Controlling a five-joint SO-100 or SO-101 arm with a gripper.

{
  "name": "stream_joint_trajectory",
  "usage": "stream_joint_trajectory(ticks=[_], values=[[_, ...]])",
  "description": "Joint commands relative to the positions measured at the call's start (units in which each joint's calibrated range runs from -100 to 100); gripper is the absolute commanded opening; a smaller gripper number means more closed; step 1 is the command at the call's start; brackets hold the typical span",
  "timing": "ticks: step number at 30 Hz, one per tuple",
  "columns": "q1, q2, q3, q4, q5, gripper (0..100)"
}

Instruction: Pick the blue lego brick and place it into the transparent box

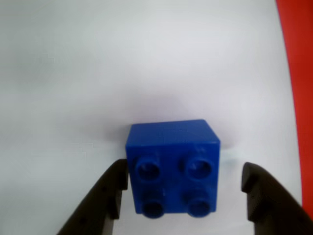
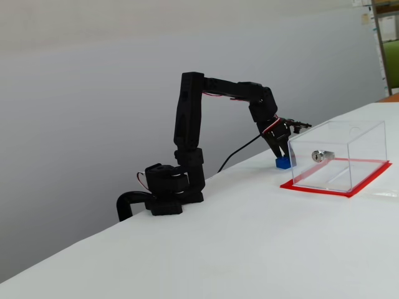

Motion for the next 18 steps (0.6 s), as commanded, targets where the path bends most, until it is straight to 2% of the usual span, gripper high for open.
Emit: stream_joint_trajectory(ticks=[1, 14, 18], values=[[0.35, -0.62, -3.18, -0.8, -0.17, 25], [0.35, 0.23, -3.18, -0.8, -0.17, 25], [0.35, 0.23, -3.18, -0.8, -0.17, 16]])
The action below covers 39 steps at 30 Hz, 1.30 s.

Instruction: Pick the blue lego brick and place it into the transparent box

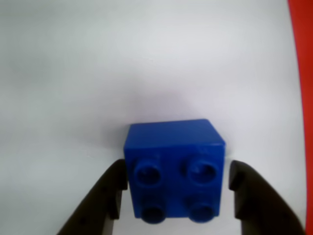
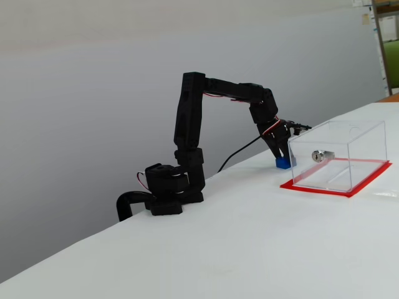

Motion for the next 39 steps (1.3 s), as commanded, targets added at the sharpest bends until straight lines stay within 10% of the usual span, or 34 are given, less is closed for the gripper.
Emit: stream_joint_trajectory(ticks=[1, 39], values=[[0.42, -0.53, -3.09, -0.72, -0.17, 14], [-4.98, -9.78, -26.23, -0.54, 5.05, 12]])
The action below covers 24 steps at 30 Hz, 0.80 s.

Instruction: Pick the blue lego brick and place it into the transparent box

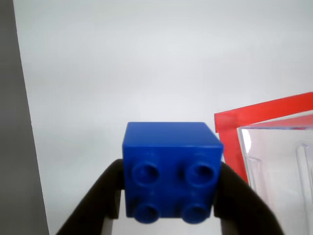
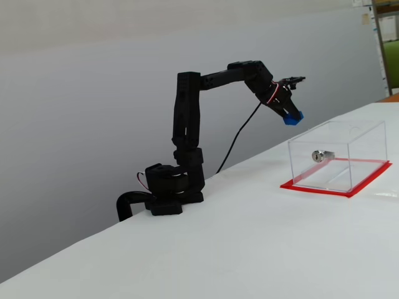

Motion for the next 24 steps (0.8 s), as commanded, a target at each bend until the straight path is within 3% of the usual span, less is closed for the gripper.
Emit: stream_joint_trajectory(ticks=[1, 13, 24], values=[[0.09, -5.72, -5.77, -0.63, 1.16, 12], [4.82, -14.63, -4.87, -0.54, 2.46, 12], [16.87, -25.92, 4.72, -0.63, 2.52, 12]])
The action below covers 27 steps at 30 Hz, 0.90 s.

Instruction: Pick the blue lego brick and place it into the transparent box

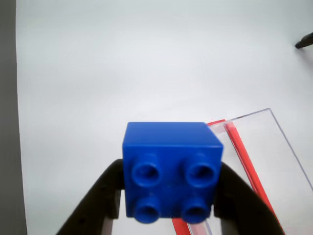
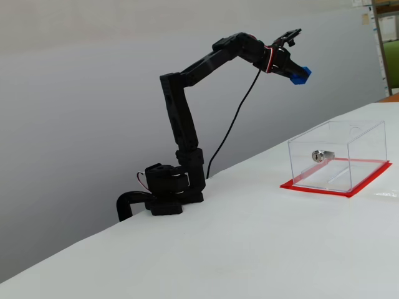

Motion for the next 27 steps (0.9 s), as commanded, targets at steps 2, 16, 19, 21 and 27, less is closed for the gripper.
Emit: stream_joint_trajectory(ticks=[2, 16, 19, 21, 27], values=[[8.3, -10.12, 5.35, -0.71, 0.17, 12], [24.93, -16.31, 13.85, -0.97, 0.17, 12], [26.41, -15.63, 14.84, -3.93, 0.17, 12], [27.23, -14.61, 15.65, -6.2, 0.17, 12], [27.89, -11.73, 16.02, -9.5, 0.12, 12]])
